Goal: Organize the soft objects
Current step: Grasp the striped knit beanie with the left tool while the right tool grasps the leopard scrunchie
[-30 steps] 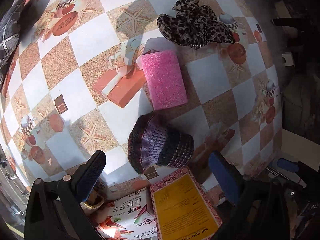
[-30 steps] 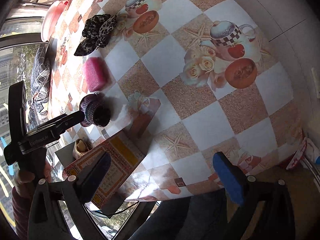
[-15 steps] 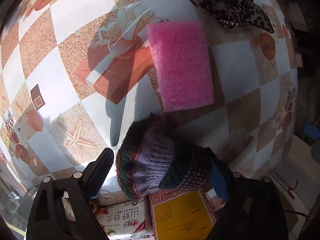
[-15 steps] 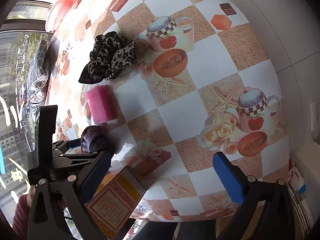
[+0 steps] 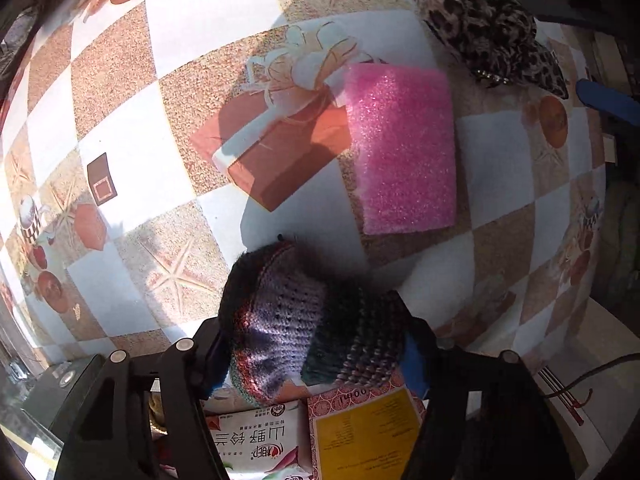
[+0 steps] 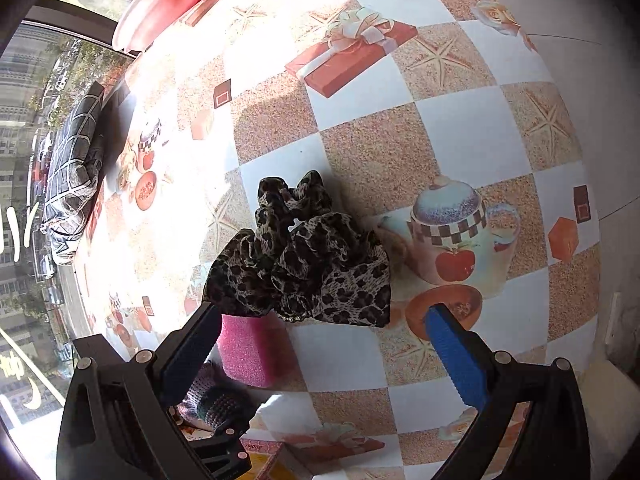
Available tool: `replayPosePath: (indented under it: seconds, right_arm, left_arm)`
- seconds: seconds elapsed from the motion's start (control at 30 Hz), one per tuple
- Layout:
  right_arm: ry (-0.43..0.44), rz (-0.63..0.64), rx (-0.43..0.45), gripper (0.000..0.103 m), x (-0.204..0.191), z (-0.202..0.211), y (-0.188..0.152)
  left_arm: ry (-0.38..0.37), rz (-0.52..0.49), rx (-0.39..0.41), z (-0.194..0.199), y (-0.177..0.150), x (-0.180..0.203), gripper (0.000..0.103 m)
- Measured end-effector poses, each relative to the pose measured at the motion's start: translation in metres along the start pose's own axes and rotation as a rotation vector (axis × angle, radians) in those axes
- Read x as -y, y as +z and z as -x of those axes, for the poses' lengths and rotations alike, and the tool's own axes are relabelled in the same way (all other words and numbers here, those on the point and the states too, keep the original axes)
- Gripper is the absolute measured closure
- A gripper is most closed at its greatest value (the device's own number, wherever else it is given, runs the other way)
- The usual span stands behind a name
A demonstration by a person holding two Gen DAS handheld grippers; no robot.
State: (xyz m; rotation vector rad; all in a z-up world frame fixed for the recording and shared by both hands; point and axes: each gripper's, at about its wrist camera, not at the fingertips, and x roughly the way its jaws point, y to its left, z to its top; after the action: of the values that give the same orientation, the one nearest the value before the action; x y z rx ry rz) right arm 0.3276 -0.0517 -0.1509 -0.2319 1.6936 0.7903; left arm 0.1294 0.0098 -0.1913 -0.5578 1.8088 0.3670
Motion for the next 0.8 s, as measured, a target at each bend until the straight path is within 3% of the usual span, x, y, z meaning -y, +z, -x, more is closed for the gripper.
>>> replayPosePath:
  seconds: [0.23, 0.3, 0.43, 0.53, 0.57, 0.6, 0.67, 0.8]
  right_arm:
    - [-0.116, 0.070, -0.025, 0.000, -0.018, -0.042, 0.013]
    - [-0.147, 0.100, 0.007, 0.000, -0.024, -0.042, 0.012]
    - [-0.206, 0.154, 0.012, 0.003, -0.033, -0.047, 0.008]
    - [-0.250, 0.187, 0.033, 0.021, -0.036, -0.044, 0.002]
    - [-0.264, 0.204, 0.048, 0.035, -0.037, -0.042, 0.000]
    - [-0.274, 0.225, 0.065, 0.057, -0.039, -0.039, -0.001]
    - [-0.271, 0.248, 0.079, 0.074, -0.040, -0.034, -0.002]
    - [-0.193, 0.195, 0.084, 0.079, -0.029, -0.025, -0.007]
  left_arm:
    - [0.028, -0.012, -0.003, -0.003, 0.009, 0.004, 0.031]
    - [0.032, -0.013, -0.004, 0.001, 0.025, 0.018, 0.031]
    - [0.031, -0.014, 0.000, 0.002, 0.025, 0.026, 0.031]
    - [0.043, -0.026, 0.011, 0.005, 0.020, 0.027, 0.034]
    - [0.046, -0.033, 0.015, 0.007, 0.018, 0.028, 0.035]
    - [0.051, -0.039, 0.022, 0.008, 0.017, 0.028, 0.037]
    - [0.068, -0.054, 0.039, 0.013, 0.013, 0.030, 0.041]
    - [0.107, -0.055, 0.089, 0.026, 0.004, 0.028, 0.042]
